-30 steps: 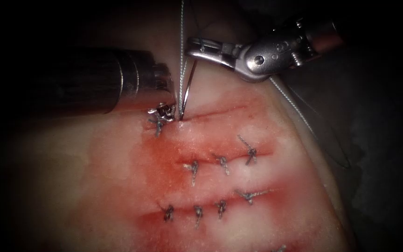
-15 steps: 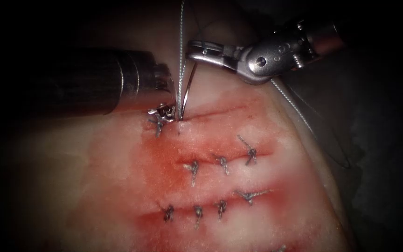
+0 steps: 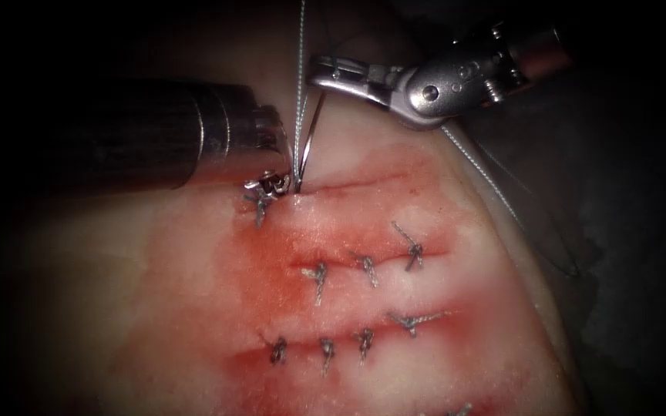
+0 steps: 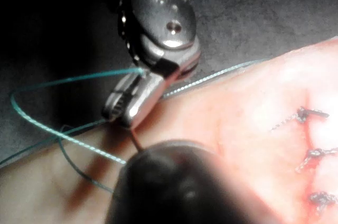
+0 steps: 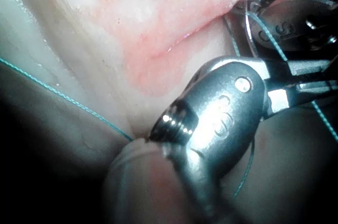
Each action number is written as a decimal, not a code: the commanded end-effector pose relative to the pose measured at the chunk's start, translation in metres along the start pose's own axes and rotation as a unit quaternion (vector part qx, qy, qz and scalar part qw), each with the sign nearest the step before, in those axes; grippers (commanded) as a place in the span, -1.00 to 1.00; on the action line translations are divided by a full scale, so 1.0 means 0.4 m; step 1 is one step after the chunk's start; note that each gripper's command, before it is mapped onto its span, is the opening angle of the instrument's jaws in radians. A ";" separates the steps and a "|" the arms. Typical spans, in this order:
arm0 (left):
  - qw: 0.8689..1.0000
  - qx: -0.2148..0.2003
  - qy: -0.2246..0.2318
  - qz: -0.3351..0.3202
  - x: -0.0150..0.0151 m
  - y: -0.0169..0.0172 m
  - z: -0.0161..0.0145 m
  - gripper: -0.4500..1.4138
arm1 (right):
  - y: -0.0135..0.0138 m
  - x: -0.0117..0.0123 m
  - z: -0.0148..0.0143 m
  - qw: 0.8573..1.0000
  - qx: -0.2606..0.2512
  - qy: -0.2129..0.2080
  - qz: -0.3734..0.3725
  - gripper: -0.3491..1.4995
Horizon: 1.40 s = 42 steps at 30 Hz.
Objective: Wound Closure
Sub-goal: Insert the needle into the bottom half of the wound
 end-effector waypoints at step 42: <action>1.000 0.000 0.002 0.002 -0.0020 0.0009 -0.0002 -1.00 | -0.0003 0.0009 0.0009 0.999 0.029 0.006 0.034 -1.00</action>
